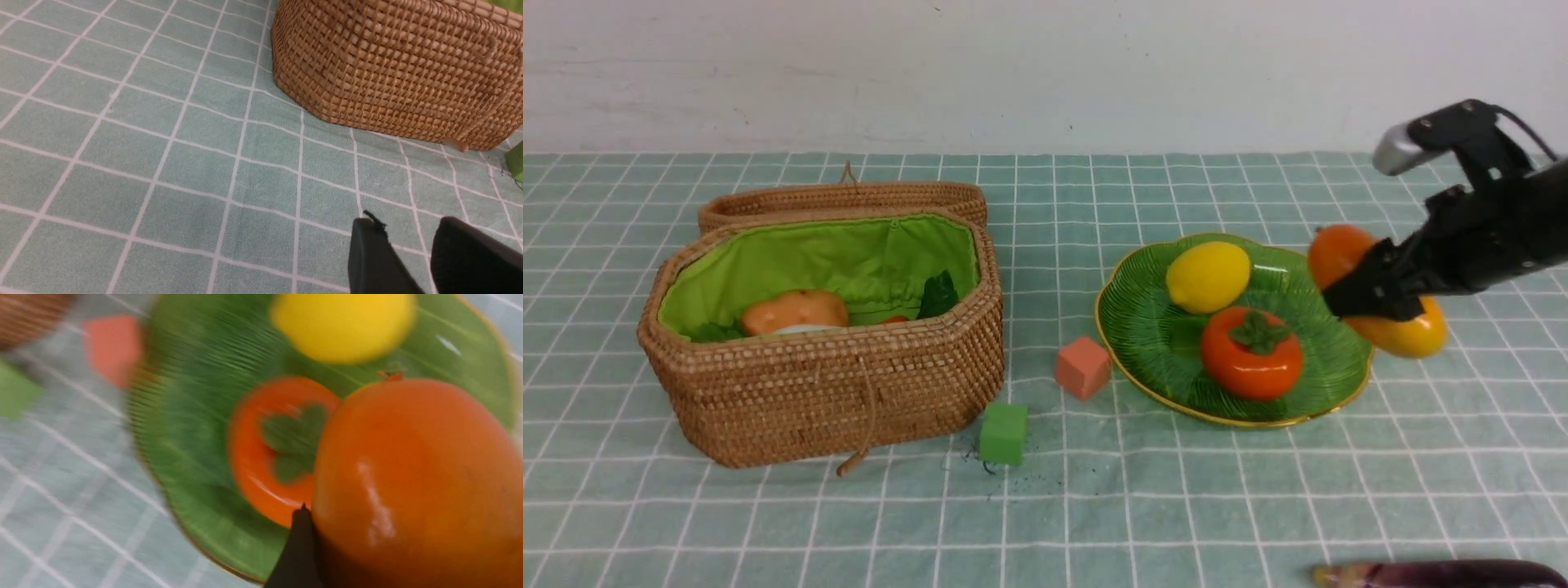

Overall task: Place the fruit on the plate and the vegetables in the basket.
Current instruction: Use the right arm to grab a mango and put it into the right plate, then grab an eggplant with your right arm and place it in the basket on the left.

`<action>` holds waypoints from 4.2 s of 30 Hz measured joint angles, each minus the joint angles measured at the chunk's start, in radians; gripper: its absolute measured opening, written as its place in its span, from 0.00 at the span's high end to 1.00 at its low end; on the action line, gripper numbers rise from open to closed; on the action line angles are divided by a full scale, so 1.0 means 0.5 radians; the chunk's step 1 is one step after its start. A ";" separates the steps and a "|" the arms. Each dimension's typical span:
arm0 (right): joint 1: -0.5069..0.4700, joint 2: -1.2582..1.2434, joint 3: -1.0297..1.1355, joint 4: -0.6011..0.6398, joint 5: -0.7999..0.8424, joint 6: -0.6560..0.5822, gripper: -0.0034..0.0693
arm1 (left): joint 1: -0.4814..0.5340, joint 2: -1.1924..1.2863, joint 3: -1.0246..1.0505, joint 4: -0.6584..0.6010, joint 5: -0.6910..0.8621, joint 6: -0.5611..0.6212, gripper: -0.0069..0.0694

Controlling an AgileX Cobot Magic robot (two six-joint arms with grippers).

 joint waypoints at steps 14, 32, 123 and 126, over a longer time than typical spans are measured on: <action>0.338 0.253 0.000 0.154 -0.308 -0.111 0.14 | 0.000 0.000 0.000 0.000 0.000 0.000 0.61; 0.339 0.291 0.000 0.214 -0.374 -0.073 0.11 | 0.000 0.000 0.000 0.000 0.000 0.000 0.60; 0.335 -0.776 0.755 -1.183 0.552 -0.058 0.23 | 0.000 0.000 0.000 0.000 0.000 0.000 0.60; 0.335 -0.779 0.937 -1.183 0.335 -0.060 0.23 | 0.000 0.000 0.000 0.000 0.000 0.000 0.60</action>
